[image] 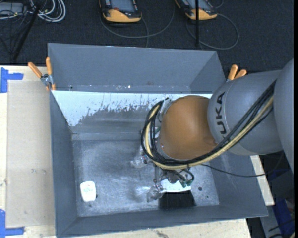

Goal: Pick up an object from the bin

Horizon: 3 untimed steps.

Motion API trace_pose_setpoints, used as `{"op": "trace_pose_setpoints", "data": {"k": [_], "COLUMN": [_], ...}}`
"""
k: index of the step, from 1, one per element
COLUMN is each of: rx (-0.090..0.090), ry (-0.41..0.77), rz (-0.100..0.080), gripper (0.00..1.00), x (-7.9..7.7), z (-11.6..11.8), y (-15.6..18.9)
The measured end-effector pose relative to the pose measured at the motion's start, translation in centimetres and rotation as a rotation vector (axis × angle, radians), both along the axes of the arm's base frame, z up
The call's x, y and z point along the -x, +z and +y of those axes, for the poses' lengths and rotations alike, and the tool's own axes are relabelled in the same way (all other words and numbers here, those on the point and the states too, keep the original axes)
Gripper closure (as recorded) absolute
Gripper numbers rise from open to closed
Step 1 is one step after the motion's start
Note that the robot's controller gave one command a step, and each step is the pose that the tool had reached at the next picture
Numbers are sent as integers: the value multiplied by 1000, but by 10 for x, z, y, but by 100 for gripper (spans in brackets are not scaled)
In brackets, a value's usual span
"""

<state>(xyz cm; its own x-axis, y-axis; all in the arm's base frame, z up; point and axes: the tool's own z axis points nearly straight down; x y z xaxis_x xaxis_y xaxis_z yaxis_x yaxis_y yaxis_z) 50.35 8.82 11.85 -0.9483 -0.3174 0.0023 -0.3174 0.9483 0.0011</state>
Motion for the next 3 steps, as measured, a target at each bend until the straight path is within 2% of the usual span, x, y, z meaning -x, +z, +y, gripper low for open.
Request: {"op": "trace_pose_setpoints", "data": {"k": [1,2,3], "rx": [0,0,0], "ry": [-1,49,48], "rz": [0,4,4], "gripper": [0,100,100], "x": [0,17,17], "z": [0,-63,-63], "y": [0,-40,-40]}}
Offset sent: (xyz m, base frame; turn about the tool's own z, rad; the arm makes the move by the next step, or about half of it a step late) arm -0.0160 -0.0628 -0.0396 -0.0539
